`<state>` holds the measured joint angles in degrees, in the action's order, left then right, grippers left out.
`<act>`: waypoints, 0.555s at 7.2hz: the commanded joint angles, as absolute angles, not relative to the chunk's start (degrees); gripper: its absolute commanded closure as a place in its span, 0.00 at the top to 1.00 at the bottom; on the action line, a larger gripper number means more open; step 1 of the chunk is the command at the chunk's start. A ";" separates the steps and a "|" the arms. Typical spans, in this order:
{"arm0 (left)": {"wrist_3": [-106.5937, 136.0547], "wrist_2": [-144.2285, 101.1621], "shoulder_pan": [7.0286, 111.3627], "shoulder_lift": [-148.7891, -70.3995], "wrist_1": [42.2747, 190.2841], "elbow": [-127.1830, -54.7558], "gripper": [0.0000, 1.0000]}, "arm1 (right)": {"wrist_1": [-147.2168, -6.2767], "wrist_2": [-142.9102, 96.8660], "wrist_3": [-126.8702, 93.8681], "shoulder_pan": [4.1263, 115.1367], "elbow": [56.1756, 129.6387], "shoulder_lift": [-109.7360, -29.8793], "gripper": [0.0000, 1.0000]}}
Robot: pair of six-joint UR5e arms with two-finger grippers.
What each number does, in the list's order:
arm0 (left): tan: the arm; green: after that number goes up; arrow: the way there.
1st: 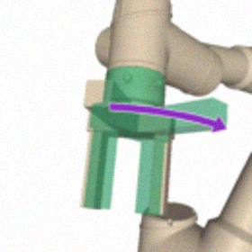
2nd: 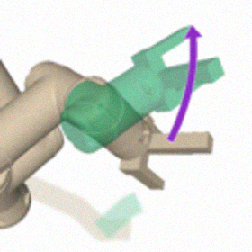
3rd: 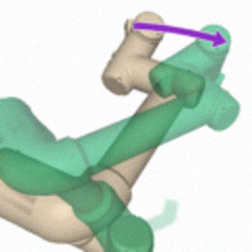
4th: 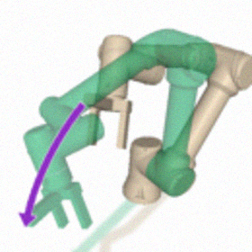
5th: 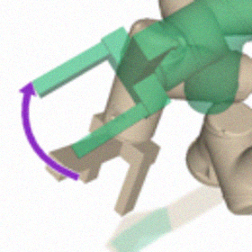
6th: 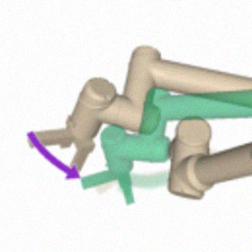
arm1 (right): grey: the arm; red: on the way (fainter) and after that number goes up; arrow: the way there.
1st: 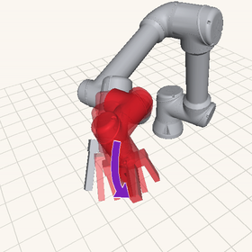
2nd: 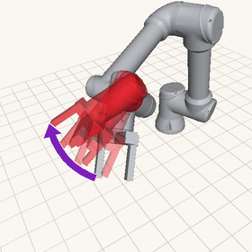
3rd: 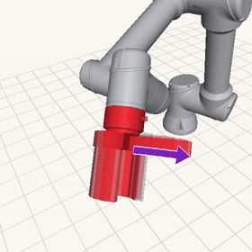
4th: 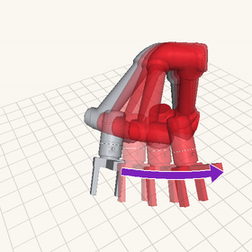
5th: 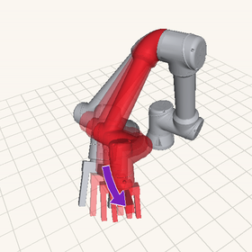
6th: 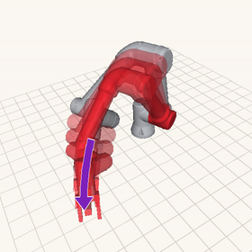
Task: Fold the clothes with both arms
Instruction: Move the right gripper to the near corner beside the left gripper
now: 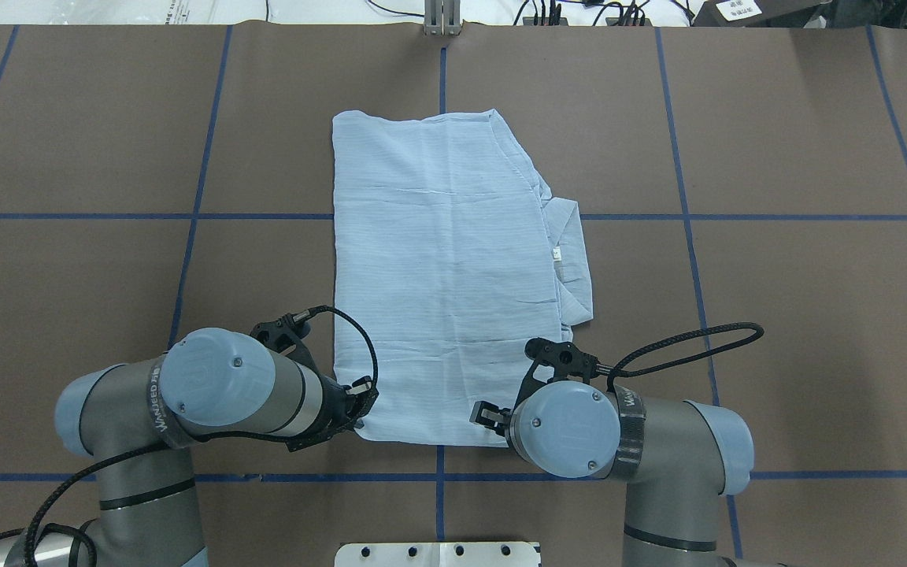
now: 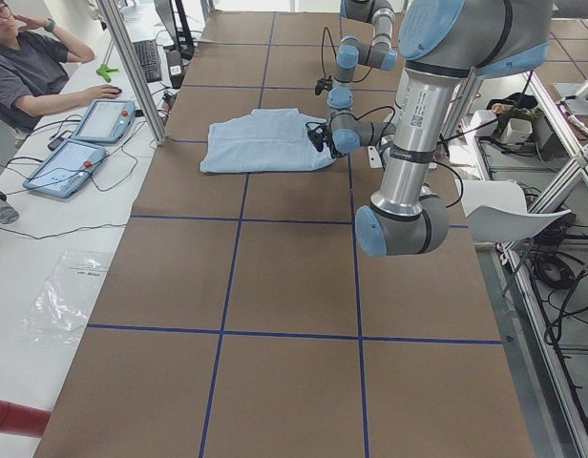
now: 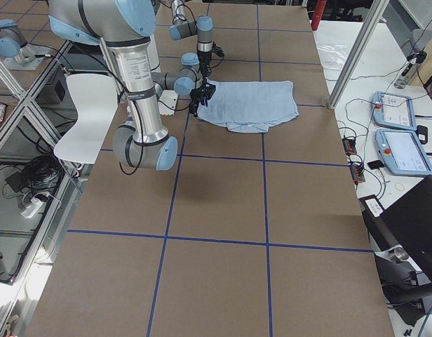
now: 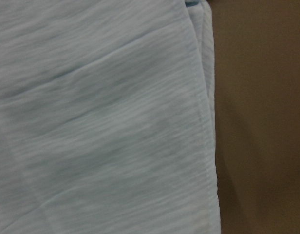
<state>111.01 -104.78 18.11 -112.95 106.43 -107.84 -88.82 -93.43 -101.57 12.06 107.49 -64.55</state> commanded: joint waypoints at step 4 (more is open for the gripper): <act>111.01 -104.77 18.54 -113.03 106.44 -107.93 0.00 | -88.86 -93.51 -101.95 11.60 106.08 -64.51 1.00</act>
